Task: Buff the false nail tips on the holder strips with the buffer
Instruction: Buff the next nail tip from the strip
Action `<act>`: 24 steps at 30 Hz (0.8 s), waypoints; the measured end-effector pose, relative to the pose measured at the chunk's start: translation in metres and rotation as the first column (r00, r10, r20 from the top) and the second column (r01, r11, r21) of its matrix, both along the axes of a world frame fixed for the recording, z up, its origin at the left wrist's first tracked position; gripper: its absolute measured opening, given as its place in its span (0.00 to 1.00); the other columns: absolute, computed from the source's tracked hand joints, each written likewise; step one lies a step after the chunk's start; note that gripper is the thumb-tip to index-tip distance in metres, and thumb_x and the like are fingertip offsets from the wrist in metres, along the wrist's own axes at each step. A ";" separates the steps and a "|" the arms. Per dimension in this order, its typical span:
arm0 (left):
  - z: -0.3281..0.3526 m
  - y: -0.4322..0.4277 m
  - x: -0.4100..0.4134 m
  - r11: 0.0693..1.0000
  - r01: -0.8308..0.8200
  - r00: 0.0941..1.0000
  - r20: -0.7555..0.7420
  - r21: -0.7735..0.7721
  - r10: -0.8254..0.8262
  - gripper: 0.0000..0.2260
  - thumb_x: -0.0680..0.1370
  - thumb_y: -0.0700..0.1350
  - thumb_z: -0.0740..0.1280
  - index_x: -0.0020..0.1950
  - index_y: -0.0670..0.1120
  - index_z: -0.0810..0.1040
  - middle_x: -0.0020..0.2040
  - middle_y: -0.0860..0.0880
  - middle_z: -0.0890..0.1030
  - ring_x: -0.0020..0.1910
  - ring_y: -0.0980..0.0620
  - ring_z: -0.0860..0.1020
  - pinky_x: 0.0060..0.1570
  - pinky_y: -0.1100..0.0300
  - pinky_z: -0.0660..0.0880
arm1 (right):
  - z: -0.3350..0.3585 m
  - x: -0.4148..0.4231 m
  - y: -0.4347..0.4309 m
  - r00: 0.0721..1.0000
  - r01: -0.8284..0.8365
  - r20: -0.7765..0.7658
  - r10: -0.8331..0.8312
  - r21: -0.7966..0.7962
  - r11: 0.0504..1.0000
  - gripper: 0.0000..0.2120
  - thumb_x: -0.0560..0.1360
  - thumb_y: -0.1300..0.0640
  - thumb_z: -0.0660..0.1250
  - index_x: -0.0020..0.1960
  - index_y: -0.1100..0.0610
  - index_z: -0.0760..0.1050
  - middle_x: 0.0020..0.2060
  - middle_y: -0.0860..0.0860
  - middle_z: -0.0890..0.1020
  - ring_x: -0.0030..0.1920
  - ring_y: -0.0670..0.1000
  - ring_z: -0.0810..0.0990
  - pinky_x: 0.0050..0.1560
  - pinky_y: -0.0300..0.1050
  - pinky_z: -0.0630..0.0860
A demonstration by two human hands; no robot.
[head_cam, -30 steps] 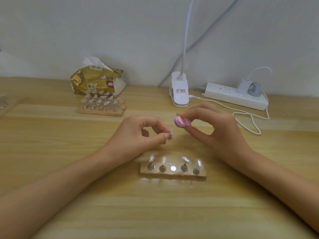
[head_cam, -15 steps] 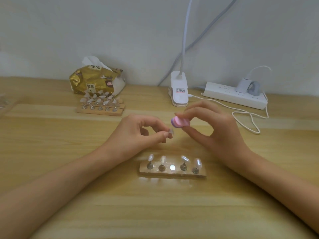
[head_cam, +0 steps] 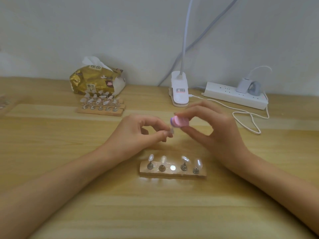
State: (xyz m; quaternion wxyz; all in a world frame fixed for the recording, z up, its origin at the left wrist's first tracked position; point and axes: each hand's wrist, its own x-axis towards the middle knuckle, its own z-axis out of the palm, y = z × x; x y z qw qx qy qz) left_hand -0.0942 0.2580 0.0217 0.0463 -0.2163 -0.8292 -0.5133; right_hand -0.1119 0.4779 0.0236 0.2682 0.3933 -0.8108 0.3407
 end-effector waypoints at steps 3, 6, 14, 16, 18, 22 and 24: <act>-0.002 -0.001 -0.001 1.000 -0.016 1.000 0.017 0.002 0.016 0.04 0.73 0.52 0.74 0.41 0.54 0.86 0.41 0.52 0.85 0.26 0.59 0.69 0.30 0.66 0.64 | -0.007 0.004 -0.009 0.997 -0.062 -0.039 0.066 0.096 0.993 0.08 0.75 0.65 0.73 0.54 0.59 0.83 0.49 0.52 0.80 0.50 0.49 0.80 0.53 0.41 0.76; 0.000 -0.001 0.000 1.000 -0.013 1.000 -0.005 0.001 0.013 0.04 0.75 0.45 0.73 0.42 0.53 0.86 0.39 0.53 0.85 0.26 0.66 0.73 0.31 0.75 0.65 | -0.001 -0.004 0.001 0.998 0.045 0.048 -0.045 0.000 0.999 0.09 0.74 0.68 0.74 0.54 0.61 0.83 0.47 0.55 0.81 0.49 0.51 0.81 0.53 0.50 0.77; 0.000 -0.001 0.000 0.999 -0.006 1.000 0.021 0.032 0.005 0.05 0.76 0.43 0.72 0.41 0.51 0.85 0.40 0.52 0.85 0.22 0.62 0.70 0.25 0.72 0.65 | 0.001 -0.004 0.000 0.999 0.043 0.022 -0.042 -0.004 0.999 0.06 0.75 0.68 0.74 0.51 0.62 0.82 0.46 0.54 0.81 0.48 0.50 0.81 0.52 0.49 0.77; 0.001 0.001 0.000 0.999 -0.007 0.999 0.032 0.049 0.005 0.04 0.73 0.49 0.73 0.41 0.50 0.85 0.38 0.53 0.85 0.22 0.62 0.70 0.25 0.71 0.65 | -0.002 0.002 -0.006 0.998 -0.012 -0.057 0.013 0.014 1.000 0.07 0.75 0.67 0.74 0.52 0.61 0.82 0.47 0.54 0.81 0.49 0.50 0.81 0.52 0.43 0.77; -0.001 0.000 0.000 0.999 -0.040 0.999 0.034 0.030 0.039 0.12 0.69 0.58 0.72 0.41 0.50 0.85 0.35 0.57 0.83 0.23 0.57 0.67 0.24 0.68 0.63 | -0.007 0.004 -0.010 0.993 -0.064 -0.093 0.074 0.102 0.993 0.07 0.75 0.66 0.73 0.53 0.61 0.82 0.49 0.53 0.80 0.50 0.50 0.80 0.52 0.43 0.77; -0.001 0.000 0.000 0.999 -0.024 1.000 0.018 0.023 0.024 0.05 0.75 0.44 0.72 0.41 0.52 0.84 0.41 0.54 0.86 0.23 0.62 0.69 0.25 0.69 0.66 | 0.000 -0.007 0.003 0.999 0.038 0.008 -0.038 0.004 0.999 0.08 0.75 0.67 0.73 0.55 0.61 0.82 0.48 0.54 0.80 0.49 0.50 0.80 0.53 0.48 0.77; -0.001 -0.001 0.000 0.999 -0.023 0.999 0.030 0.035 0.022 0.03 0.74 0.48 0.73 0.41 0.52 0.84 0.39 0.55 0.85 0.23 0.61 0.69 0.26 0.66 0.67 | -0.002 -0.002 0.000 0.998 -0.046 -0.038 0.048 0.046 0.998 0.08 0.76 0.66 0.72 0.55 0.61 0.82 0.49 0.54 0.79 0.50 0.49 0.80 0.54 0.44 0.77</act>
